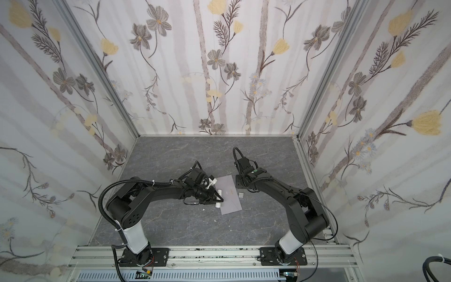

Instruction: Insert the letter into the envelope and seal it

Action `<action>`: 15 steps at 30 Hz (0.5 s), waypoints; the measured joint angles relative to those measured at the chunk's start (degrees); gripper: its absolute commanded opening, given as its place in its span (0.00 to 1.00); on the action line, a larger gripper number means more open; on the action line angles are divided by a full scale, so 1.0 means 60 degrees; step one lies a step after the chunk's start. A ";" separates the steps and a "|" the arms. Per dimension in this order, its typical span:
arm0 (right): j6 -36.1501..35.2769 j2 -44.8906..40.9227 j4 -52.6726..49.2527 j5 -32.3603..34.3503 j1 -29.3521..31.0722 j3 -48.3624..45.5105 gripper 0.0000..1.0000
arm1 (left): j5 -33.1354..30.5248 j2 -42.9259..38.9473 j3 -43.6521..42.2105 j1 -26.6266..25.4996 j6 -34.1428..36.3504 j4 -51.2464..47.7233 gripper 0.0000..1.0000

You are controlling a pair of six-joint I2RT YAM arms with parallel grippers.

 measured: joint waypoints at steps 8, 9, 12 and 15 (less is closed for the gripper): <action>-0.0335 0.0546 -0.0346 -0.0025 0.0080 0.0146 0.38 | -0.0193 -0.0310 -0.0423 0.0168 -0.0066 -0.0007 0.00; -0.0382 0.0554 -0.0353 -0.0058 0.0106 0.0135 0.37 | -0.0204 -0.0310 -0.0437 0.0171 -0.0066 -0.0007 0.00; -0.0415 0.0565 -0.0375 -0.0117 0.0189 0.0069 0.37 | -0.0211 -0.0313 -0.0455 0.0178 -0.0062 0.0000 0.00; -0.0488 0.0685 -0.0397 -0.0299 0.0248 0.0040 0.37 | -0.0233 -0.0313 -0.0459 0.0189 -0.0062 0.0000 0.00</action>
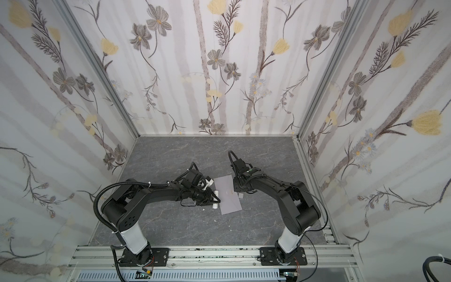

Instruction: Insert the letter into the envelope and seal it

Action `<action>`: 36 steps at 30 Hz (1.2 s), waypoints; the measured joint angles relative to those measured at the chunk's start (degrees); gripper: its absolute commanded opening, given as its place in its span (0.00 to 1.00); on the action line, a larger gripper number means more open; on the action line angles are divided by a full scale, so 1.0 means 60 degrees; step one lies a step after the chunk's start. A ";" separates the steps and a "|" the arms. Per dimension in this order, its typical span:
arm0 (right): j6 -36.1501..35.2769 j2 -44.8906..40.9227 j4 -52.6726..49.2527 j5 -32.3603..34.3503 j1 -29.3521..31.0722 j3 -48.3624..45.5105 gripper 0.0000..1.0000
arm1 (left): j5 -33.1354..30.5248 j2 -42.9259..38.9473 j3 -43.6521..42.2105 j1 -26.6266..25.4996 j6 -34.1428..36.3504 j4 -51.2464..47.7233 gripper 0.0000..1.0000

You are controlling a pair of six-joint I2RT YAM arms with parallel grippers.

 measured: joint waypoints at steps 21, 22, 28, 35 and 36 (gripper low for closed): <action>-0.0051 0.0124 -0.0372 0.0015 0.0015 -0.0495 0.35 | -0.0069 -0.0007 -0.0011 0.0007 0.0000 -0.0004 0.00; -0.0026 0.0069 -0.0375 0.0029 0.0007 -0.0539 0.35 | -0.0069 0.0004 -0.0011 0.0007 0.0000 0.0000 0.00; 0.0040 -0.0306 -0.0474 -0.0044 -0.0109 -0.0845 0.35 | -0.0069 0.0011 -0.0011 0.0004 0.0000 -0.0004 0.00; 0.0186 -0.0707 -0.0681 -0.0040 -0.0171 -0.1147 0.35 | -0.0066 0.0011 -0.0011 0.0004 0.0000 -0.0004 0.00; 0.0186 -0.0772 -0.0681 -0.0047 -0.0171 -0.1206 0.35 | -0.0066 0.0011 -0.0011 0.0004 0.0000 -0.0004 0.00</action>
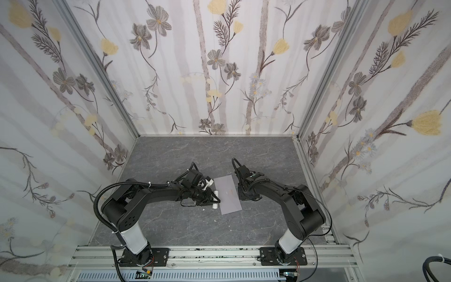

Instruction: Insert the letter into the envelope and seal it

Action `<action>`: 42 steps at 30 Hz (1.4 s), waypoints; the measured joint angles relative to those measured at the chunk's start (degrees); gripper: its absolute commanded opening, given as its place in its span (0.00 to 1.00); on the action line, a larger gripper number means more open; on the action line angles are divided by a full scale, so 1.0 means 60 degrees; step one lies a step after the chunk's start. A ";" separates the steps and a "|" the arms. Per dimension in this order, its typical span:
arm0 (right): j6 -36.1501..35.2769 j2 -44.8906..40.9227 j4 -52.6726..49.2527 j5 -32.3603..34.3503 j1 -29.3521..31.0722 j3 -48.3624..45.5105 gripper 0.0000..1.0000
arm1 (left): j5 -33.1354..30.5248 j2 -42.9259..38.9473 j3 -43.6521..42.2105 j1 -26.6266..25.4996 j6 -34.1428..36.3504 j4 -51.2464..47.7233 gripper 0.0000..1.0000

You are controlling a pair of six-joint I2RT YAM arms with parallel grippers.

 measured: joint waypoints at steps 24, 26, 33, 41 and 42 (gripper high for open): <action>0.1031 -0.0936 0.1523 -0.3064 0.0047 -0.0973 0.37 | -0.0007 -0.0051 -0.0080 0.0000 0.0036 0.0004 0.00; 0.1107 -0.0943 0.1665 -0.3286 0.0047 -0.0871 0.36 | -0.0007 -0.0080 -0.0084 0.0000 0.0036 0.0004 0.00; 0.0798 -0.1206 0.1231 -0.2841 -0.0306 0.0109 0.37 | -0.0047 -0.0211 -0.0182 0.0000 0.0036 0.0004 0.00; 0.0058 -0.0353 0.0856 -0.1818 -0.0856 0.0845 0.36 | -0.0182 -0.0353 -0.0197 0.0000 0.0029 0.0000 0.00; 0.0015 -0.0321 0.0860 -0.1668 -0.0933 0.0769 0.36 | -0.0178 -0.0382 -0.0197 0.0000 0.0029 0.0004 0.00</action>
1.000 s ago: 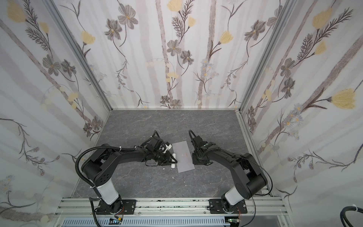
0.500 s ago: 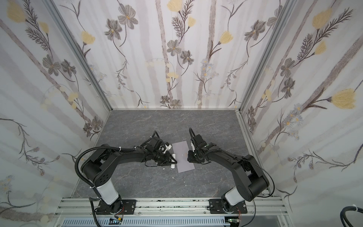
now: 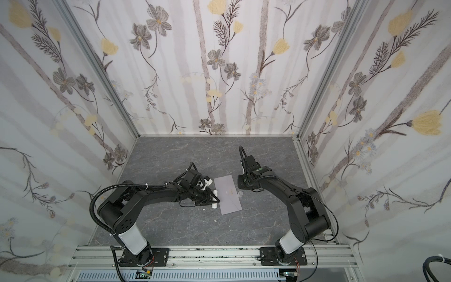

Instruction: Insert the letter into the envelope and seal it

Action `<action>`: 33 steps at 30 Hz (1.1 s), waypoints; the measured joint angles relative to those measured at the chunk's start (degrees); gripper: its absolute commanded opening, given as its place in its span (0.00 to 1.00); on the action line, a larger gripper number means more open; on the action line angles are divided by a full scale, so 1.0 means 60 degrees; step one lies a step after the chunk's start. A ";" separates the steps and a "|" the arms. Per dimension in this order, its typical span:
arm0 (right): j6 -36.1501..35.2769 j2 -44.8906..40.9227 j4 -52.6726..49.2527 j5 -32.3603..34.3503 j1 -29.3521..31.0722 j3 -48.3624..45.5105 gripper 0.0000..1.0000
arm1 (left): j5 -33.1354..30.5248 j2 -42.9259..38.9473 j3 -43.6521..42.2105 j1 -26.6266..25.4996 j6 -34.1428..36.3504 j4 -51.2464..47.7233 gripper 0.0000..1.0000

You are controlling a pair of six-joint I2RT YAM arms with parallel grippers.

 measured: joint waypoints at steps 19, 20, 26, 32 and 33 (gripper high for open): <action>0.0415 0.0448 0.0798 -0.0470 0.0208 -0.0973 0.16 | 0.0000 0.0025 -0.0033 0.0004 -0.0007 -0.0004 0.00; 0.0412 0.0459 0.0798 -0.0459 0.0226 -0.0973 0.14 | 0.0000 0.0025 -0.0033 0.0004 -0.0007 -0.0004 0.00; 0.0503 0.0474 0.0750 -0.0022 0.0229 -0.0925 0.00 | 0.0000 0.0025 -0.0033 0.0004 0.0000 -0.0004 0.00; 0.0474 0.0477 -0.0047 0.1078 0.0226 -0.0324 0.00 | -0.0029 0.0007 -0.0033 0.0000 0.0007 -0.0004 0.00; 0.0463 0.0477 -0.0273 0.1406 0.0226 -0.0138 0.00 | -0.0073 -0.0025 -0.0033 0.0000 0.0007 -0.0004 0.00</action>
